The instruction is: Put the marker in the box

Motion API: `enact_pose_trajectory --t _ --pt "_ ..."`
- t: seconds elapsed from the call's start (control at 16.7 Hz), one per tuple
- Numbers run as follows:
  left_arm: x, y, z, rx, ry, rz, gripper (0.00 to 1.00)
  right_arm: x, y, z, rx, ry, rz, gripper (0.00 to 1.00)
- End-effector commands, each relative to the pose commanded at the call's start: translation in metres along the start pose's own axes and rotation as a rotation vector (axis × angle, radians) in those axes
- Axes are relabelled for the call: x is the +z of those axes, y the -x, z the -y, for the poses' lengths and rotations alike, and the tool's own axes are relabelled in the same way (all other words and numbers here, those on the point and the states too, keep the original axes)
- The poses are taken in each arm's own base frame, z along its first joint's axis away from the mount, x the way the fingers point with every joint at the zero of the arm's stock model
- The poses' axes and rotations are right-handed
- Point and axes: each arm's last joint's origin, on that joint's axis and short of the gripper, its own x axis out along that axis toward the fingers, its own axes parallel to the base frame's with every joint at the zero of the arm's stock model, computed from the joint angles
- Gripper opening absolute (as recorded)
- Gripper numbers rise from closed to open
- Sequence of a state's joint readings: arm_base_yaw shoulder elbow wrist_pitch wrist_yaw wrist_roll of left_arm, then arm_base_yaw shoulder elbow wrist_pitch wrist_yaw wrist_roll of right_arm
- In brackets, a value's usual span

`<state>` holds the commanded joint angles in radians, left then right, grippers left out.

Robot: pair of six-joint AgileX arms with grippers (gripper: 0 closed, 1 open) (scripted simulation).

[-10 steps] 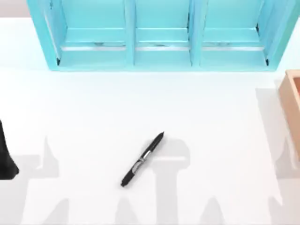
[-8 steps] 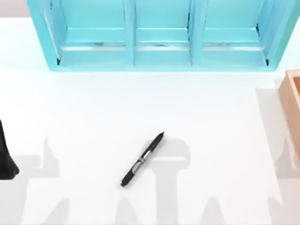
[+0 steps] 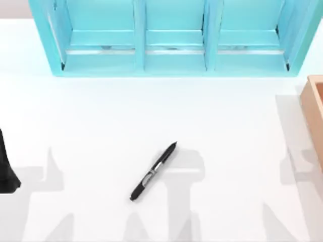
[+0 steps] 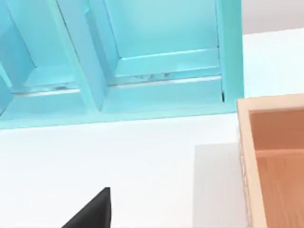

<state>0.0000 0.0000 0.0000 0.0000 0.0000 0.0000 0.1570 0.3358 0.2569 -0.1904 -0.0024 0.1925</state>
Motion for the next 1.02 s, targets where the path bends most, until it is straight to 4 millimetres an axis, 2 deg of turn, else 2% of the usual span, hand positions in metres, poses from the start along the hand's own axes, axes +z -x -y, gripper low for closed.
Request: enact_pose_trajectory --t 0.24,0.48,0.72,0.84,1.02 --pt "0.000 0.000 0.000 0.000 0.000 0.000 1.00 0.023 -0.027 -0.026 0.010 -0.109 -0.365 1.00" --pt "0.000 0.000 0.000 0.000 0.000 0.000 1.00 0.028 -0.074 -0.067 -0.092 -0.159 -0.792 1.00" --pt "0.000 0.000 0.000 0.000 0.000 0.000 1.00 0.012 -0.128 -0.123 -0.290 -0.162 -1.132 1.00" --pt "0.000 0.000 0.000 0.000 0.000 0.000 1.00 0.001 -0.154 -0.154 -0.394 -0.172 -1.226 1.00" --pt "0.000 0.000 0.000 0.000 0.000 0.000 1.00 -0.012 -0.188 -0.202 -0.518 -0.221 -1.277 1.00"
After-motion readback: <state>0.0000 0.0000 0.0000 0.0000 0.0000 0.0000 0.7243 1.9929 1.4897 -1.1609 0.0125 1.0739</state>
